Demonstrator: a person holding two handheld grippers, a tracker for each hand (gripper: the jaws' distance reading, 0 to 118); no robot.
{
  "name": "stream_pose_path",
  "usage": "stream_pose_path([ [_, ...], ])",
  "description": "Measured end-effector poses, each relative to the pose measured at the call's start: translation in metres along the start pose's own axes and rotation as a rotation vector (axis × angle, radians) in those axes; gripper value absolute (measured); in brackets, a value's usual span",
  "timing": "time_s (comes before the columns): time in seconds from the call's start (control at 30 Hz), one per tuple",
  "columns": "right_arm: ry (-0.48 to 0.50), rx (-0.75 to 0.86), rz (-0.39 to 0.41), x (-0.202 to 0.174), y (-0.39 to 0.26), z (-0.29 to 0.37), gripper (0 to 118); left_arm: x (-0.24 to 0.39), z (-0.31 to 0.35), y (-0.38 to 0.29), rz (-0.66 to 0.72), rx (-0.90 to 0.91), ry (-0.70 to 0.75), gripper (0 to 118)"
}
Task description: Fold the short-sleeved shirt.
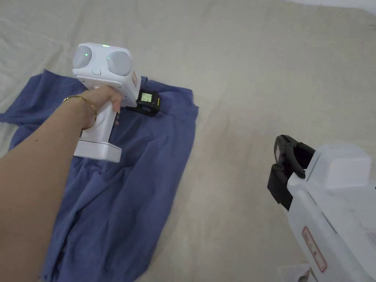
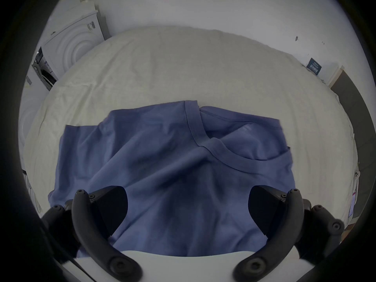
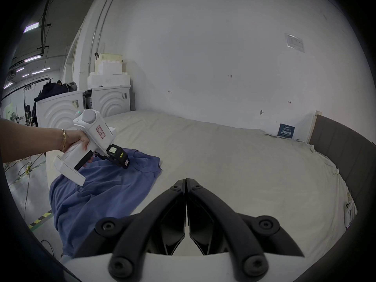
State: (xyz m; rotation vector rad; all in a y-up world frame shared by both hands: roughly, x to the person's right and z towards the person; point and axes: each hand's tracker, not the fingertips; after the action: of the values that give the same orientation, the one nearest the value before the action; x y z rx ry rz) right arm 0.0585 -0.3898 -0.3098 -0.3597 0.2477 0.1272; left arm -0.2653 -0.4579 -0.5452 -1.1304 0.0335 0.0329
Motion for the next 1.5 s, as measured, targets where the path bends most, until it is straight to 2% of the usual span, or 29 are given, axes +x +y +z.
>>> stream_pose_path([
  [0.07,0.003,-0.005,-0.001,0.002,-0.002,-0.004,0,0.001,-0.01,0.001,-0.011,-0.034,-0.008,116],
  [0.13,0.002,-0.011,0.003,0.001,-0.004,-0.007,0,0.003,-0.017,0.0,-0.016,-0.054,-0.015,105],
  [0.2,0.005,-0.017,-0.001,0.002,-0.006,-0.009,0,0.004,-0.017,-0.004,-0.011,-0.057,-0.016,100],
  [0.23,0.006,-0.02,-0.003,0.002,-0.007,-0.009,0,0.004,-0.015,-0.003,-0.006,-0.056,-0.012,88],
  [0.27,0.007,-0.023,-0.004,0.002,-0.008,-0.009,0,0.005,-0.012,-0.002,-0.002,-0.063,-0.028,81],
  [0.33,0.009,-0.029,-0.005,0.001,-0.009,-0.009,0,0.006,-0.005,-0.003,-0.023,-0.054,-0.041,77],
  [0.37,0.008,-0.03,-0.008,0.001,-0.01,-0.007,0,0.007,-0.001,-0.004,-0.073,-0.041,-0.034,62],
  [0.4,0.009,-0.03,-0.015,0.0,-0.01,-0.004,0,0.009,0.002,-0.006,-0.104,-0.023,-0.013,36],
  [0.43,0.011,-0.029,-0.022,0.0,-0.01,-0.001,0,0.009,0.002,-0.008,-0.103,-0.015,0.005,0],
  [0.5,0.008,-0.022,-0.027,0.0,-0.009,0.005,0,0.01,0.006,-0.012,-0.013,0.006,-0.012,0],
  [0.67,-0.008,-0.005,-0.015,0.005,-0.003,0.022,0,0.015,0.02,-0.025,0.041,0.073,0.01,0],
  [0.83,-0.026,0.031,-0.033,0.011,0.003,0.042,0,0.018,0.061,-0.038,0.075,0.237,0.019,0],
  [0.93,-0.026,0.054,-0.038,0.012,0.006,0.058,0,0.01,0.099,-0.048,0.122,0.362,-0.033,0],
  [1.13,-0.006,0.096,-0.045,0.01,0.009,0.087,0,-0.004,0.175,-0.07,0.169,0.556,0.009,0],
  [1.3,0.006,0.134,-0.035,0.008,0.014,0.112,0,-0.025,0.241,-0.082,0.274,0.684,-0.027,0],
  [1.5,0.008,0.179,-0.035,0.009,0.018,0.136,0,-0.033,0.325,-0.088,0.267,0.833,-0.093,0],
])
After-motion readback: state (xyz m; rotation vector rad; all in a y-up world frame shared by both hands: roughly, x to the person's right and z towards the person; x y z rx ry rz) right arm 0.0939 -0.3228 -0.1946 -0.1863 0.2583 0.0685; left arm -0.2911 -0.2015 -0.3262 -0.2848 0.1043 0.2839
